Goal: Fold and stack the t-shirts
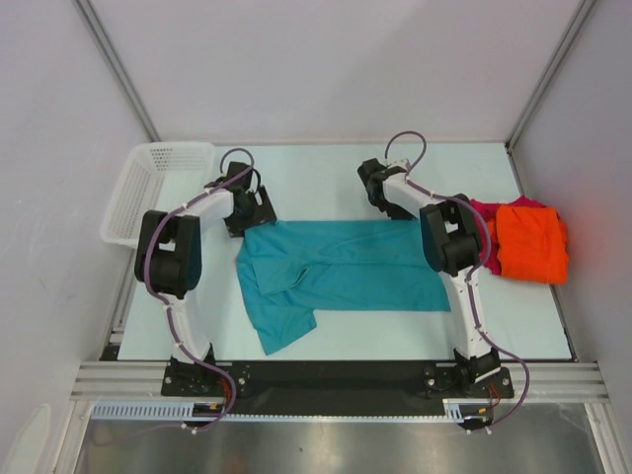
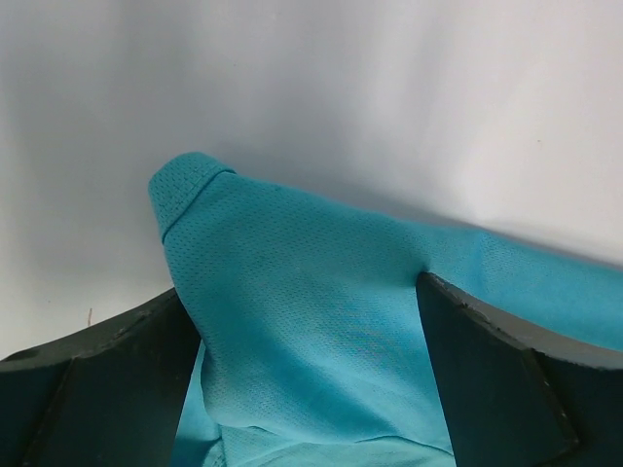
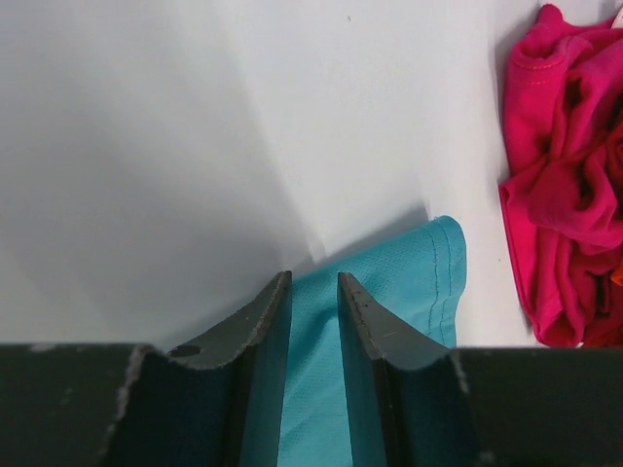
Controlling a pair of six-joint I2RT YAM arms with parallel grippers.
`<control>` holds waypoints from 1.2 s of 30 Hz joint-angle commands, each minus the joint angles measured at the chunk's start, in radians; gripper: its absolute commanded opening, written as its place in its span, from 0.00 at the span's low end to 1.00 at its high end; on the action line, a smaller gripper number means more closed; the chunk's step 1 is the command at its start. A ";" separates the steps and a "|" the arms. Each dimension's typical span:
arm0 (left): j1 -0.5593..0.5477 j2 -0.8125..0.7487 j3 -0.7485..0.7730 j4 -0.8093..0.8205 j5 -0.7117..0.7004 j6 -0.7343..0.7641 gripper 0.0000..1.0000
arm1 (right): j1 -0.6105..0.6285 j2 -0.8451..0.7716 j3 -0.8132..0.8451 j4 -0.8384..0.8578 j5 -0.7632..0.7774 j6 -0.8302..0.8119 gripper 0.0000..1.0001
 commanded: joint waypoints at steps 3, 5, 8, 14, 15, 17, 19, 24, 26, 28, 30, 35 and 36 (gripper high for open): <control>0.000 -0.053 0.016 -0.033 -0.063 0.007 0.95 | -0.002 -0.069 -0.015 -0.014 -0.002 0.014 0.31; -0.022 -0.141 -0.019 -0.041 -0.114 0.013 0.96 | 0.013 -0.142 -0.072 -0.017 -0.002 0.037 0.31; -0.058 -0.257 -0.073 -0.056 -0.152 0.015 0.98 | 0.047 -0.257 -0.164 -0.011 0.001 0.059 0.32; -0.145 -0.470 -0.176 -0.136 -0.221 0.018 0.99 | 0.162 -0.448 -0.374 -0.069 -0.004 0.169 0.32; -0.161 -0.530 -0.188 -0.141 -0.221 0.019 1.00 | 0.197 -0.468 -0.400 -0.078 -0.013 0.181 0.32; -0.208 -0.591 -0.231 -0.174 -0.220 0.012 0.99 | 0.231 -0.509 -0.454 -0.107 -0.025 0.238 0.32; -0.243 -0.676 -0.277 -0.191 -0.209 -0.005 1.00 | 0.275 -0.570 -0.529 -0.126 -0.043 0.275 0.32; -0.395 -0.825 -0.502 -0.213 -0.212 -0.114 0.99 | 0.346 -0.711 -0.670 -0.198 -0.070 0.397 0.32; -0.460 -0.868 -0.576 -0.211 -0.210 -0.157 1.00 | 0.364 -0.745 -0.701 -0.216 -0.074 0.421 0.33; -0.539 -0.897 -0.627 -0.205 -0.242 -0.223 1.00 | 0.367 -0.784 -0.724 -0.232 -0.073 0.450 0.32; -0.585 -0.898 -0.652 -0.199 -0.250 -0.269 1.00 | 0.380 -0.802 -0.726 -0.258 -0.065 0.465 0.33; -0.728 -0.877 -0.710 -0.176 -0.266 -0.327 0.99 | 0.378 -0.844 -0.733 -0.249 -0.086 0.461 0.33; -0.740 -0.877 -0.717 -0.175 -0.264 -0.346 0.99 | 0.377 -0.845 -0.735 -0.244 -0.091 0.457 0.33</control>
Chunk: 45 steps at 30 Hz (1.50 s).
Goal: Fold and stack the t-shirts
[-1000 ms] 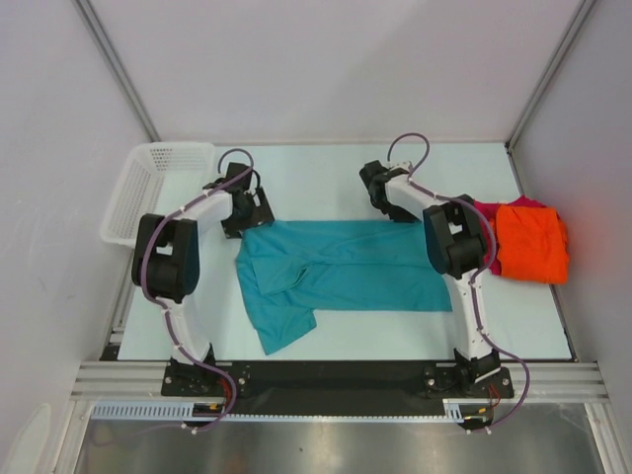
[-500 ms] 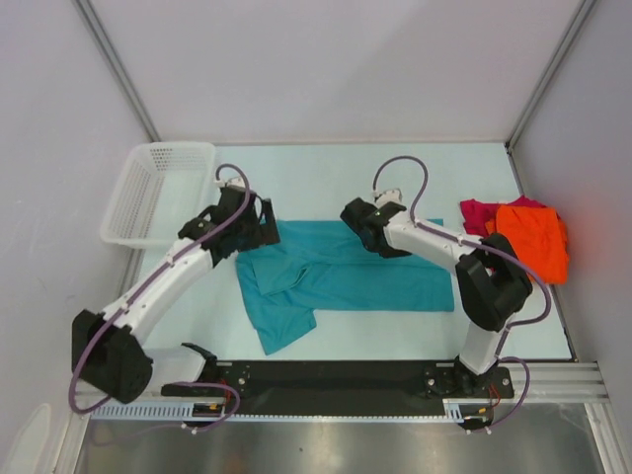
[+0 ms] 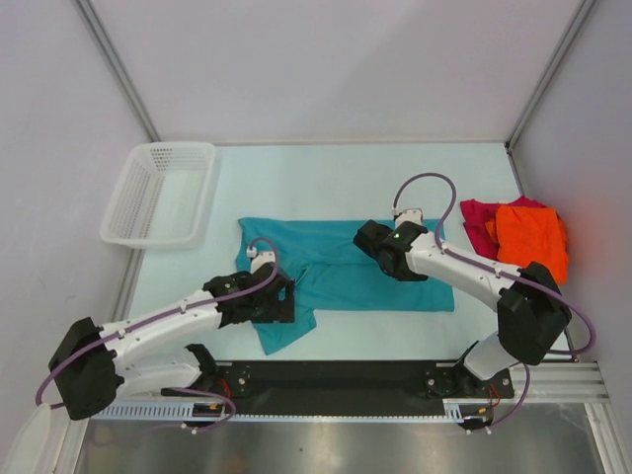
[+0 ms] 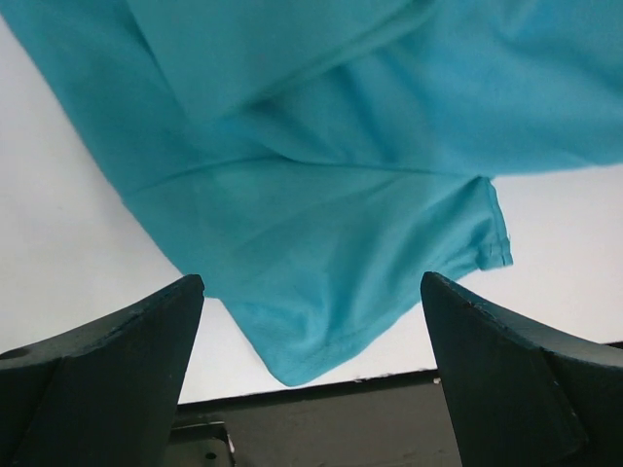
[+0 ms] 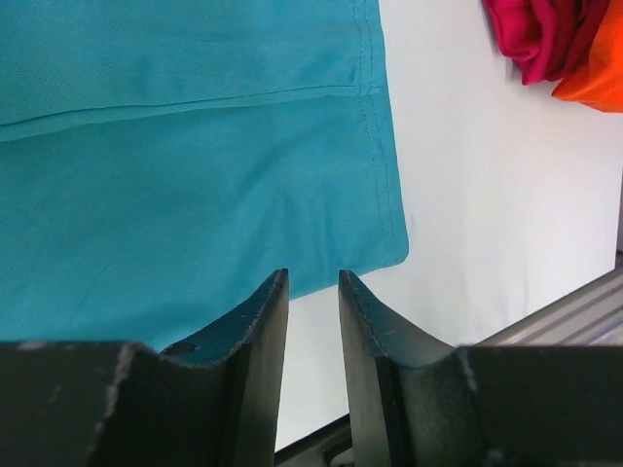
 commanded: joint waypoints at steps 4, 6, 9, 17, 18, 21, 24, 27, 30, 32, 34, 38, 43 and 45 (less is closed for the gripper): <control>-0.131 -0.016 -0.061 0.039 -0.029 -0.139 0.99 | -0.011 -0.031 -0.005 0.009 -0.002 0.031 0.34; -0.148 -0.031 -0.070 0.040 -0.021 -0.164 0.99 | -0.030 -0.031 -0.005 0.018 -0.008 0.016 0.33; -0.190 -0.046 -0.083 0.020 -0.024 -0.202 0.99 | -0.054 -0.034 -0.005 0.039 -0.013 -0.009 0.34; -0.317 -0.055 -0.116 -0.030 -0.007 -0.346 1.00 | -0.083 -0.030 -0.025 0.071 -0.017 -0.043 0.34; -0.325 -0.062 -0.119 -0.033 -0.006 -0.362 1.00 | -0.083 -0.028 -0.027 0.071 -0.019 -0.044 0.33; -0.362 -0.071 -0.127 -0.056 -0.016 -0.405 1.00 | -0.090 -0.025 -0.036 0.085 -0.024 -0.053 0.34; -0.365 -0.060 -0.130 -0.063 -0.027 -0.415 0.99 | -0.096 -0.019 -0.038 0.094 -0.022 -0.060 0.34; -0.365 -0.040 -0.135 -0.055 -0.033 -0.420 1.00 | -0.097 -0.014 -0.036 0.094 -0.024 -0.067 0.34; -0.365 -0.028 -0.142 -0.029 -0.046 -0.422 0.99 | -0.100 -0.016 -0.033 0.090 -0.022 -0.070 0.34; -0.365 -0.023 -0.147 -0.012 -0.049 -0.417 0.97 | -0.103 -0.025 -0.030 0.085 -0.016 -0.070 0.33; -0.366 -0.005 -0.158 0.022 -0.049 -0.414 0.96 | -0.106 -0.033 -0.027 0.076 -0.013 -0.072 0.33; -0.365 0.027 -0.181 0.071 -0.050 -0.412 0.90 | -0.106 -0.059 -0.015 0.045 -0.001 -0.073 0.33; -0.365 0.075 -0.176 0.111 -0.073 -0.382 0.77 | -0.113 -0.085 -0.008 0.013 0.021 -0.073 0.33; -0.365 0.092 -0.166 0.123 -0.072 -0.373 0.71 | -0.114 -0.092 -0.010 0.004 0.022 -0.067 0.33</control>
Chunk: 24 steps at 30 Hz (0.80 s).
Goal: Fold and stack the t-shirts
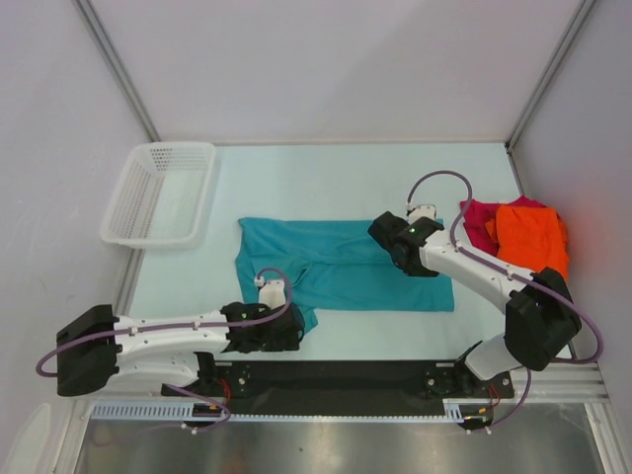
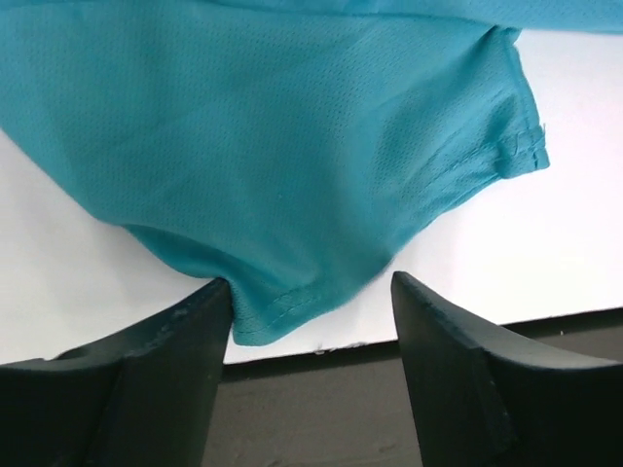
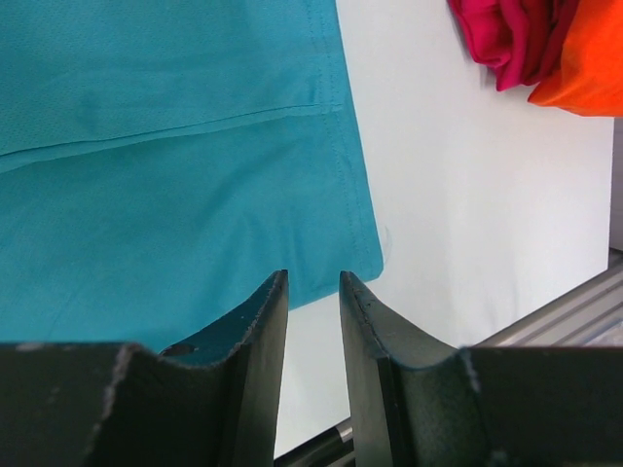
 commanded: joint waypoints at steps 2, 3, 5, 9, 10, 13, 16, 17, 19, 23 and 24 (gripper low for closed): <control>-0.006 0.074 -0.022 0.081 0.019 0.019 0.50 | -0.008 -0.048 0.021 -0.048 0.044 0.009 0.33; -0.007 0.077 -0.024 0.084 0.021 0.020 0.38 | -0.008 -0.052 0.020 -0.050 0.046 0.011 0.33; -0.005 0.074 -0.024 0.087 0.023 0.025 0.00 | -0.010 -0.057 0.015 -0.051 0.050 0.012 0.33; -0.006 0.051 -0.016 0.078 0.016 0.031 0.00 | -0.036 -0.048 0.003 -0.047 0.056 0.006 0.33; -0.007 0.046 -0.013 0.073 0.013 0.036 0.00 | -0.041 -0.042 0.000 -0.041 0.055 0.004 0.33; -0.007 0.026 0.019 0.030 -0.008 0.043 0.00 | -0.058 -0.031 -0.011 -0.015 0.043 -0.008 0.33; -0.006 -0.002 0.077 -0.043 -0.040 0.056 0.00 | -0.081 -0.007 -0.034 0.021 0.021 -0.025 0.34; -0.004 -0.011 0.114 -0.086 -0.049 0.057 0.00 | -0.087 0.007 -0.040 0.034 0.015 -0.028 0.34; -0.001 -0.037 0.156 -0.129 -0.079 0.068 0.00 | -0.096 0.020 -0.052 0.042 0.006 -0.034 0.34; 0.043 -0.066 0.248 -0.200 -0.100 0.117 0.00 | -0.107 0.026 -0.068 0.059 -0.005 -0.039 0.35; 0.057 -0.071 0.274 -0.201 -0.100 0.129 0.00 | -0.108 0.026 -0.069 0.061 -0.009 -0.040 0.35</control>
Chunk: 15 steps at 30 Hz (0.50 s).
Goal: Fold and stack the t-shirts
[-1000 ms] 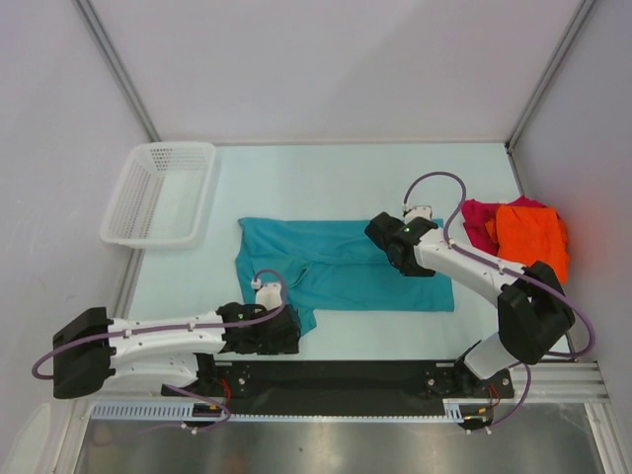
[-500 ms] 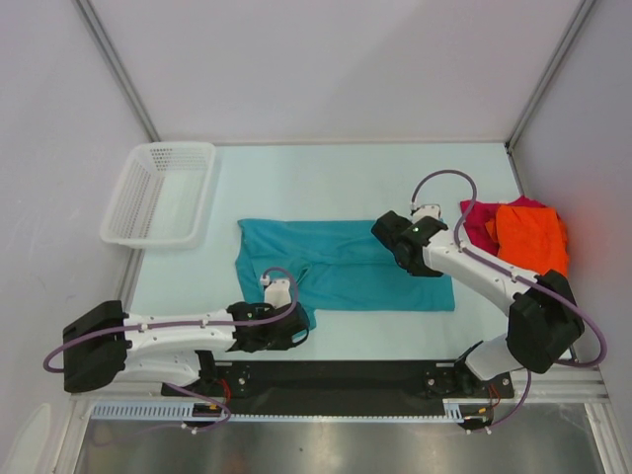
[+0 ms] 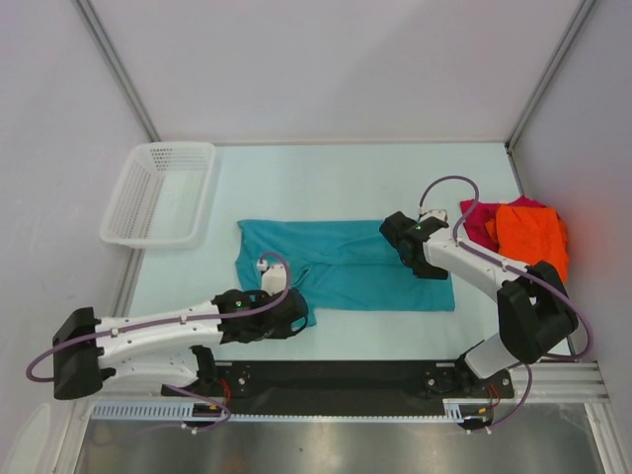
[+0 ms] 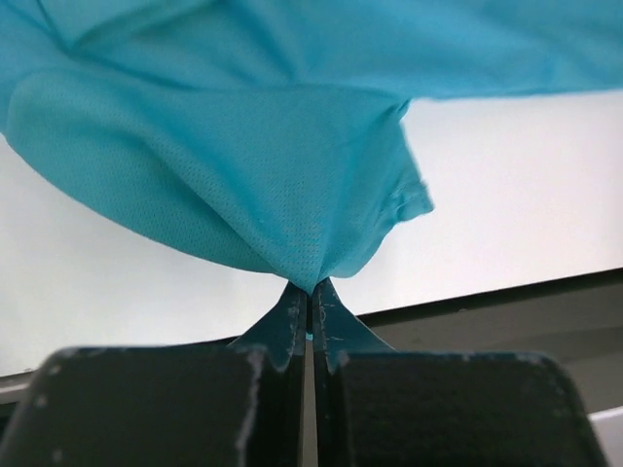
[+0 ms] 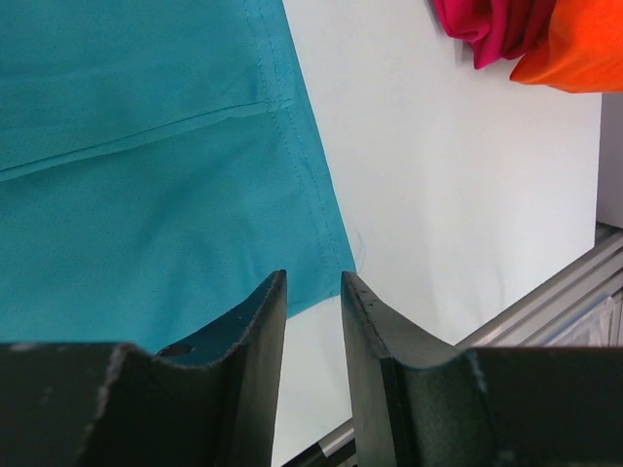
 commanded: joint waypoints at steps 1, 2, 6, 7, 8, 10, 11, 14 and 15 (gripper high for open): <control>0.057 -0.042 0.111 -0.076 -0.050 0.094 0.00 | -0.012 -0.001 -0.009 0.029 -0.008 -0.014 0.35; 0.087 -0.041 0.118 -0.072 -0.050 0.110 0.00 | -0.013 -0.001 -0.011 0.029 -0.009 -0.016 0.35; 0.163 -0.007 0.143 -0.032 -0.027 0.196 0.00 | -0.015 -0.010 -0.014 0.014 -0.020 -0.008 0.36; 0.174 0.001 0.149 -0.021 -0.024 0.223 0.00 | -0.012 -0.022 -0.017 0.012 -0.021 -0.005 0.36; 0.196 0.010 0.154 -0.003 -0.017 0.237 0.00 | -0.010 -0.033 -0.022 0.003 -0.023 0.001 0.35; 0.218 0.044 0.171 0.014 -0.009 0.271 0.00 | -0.009 -0.050 -0.028 -0.007 -0.028 0.006 0.35; 0.245 0.059 0.180 0.040 0.008 0.283 0.00 | -0.004 -0.071 -0.034 -0.020 -0.031 0.012 0.35; 0.292 0.113 0.197 0.084 0.026 0.324 0.00 | 0.010 -0.108 -0.042 -0.044 -0.040 0.023 0.36; 0.305 0.140 0.209 0.095 0.045 0.346 0.00 | 0.025 -0.113 -0.032 -0.055 -0.040 0.033 0.36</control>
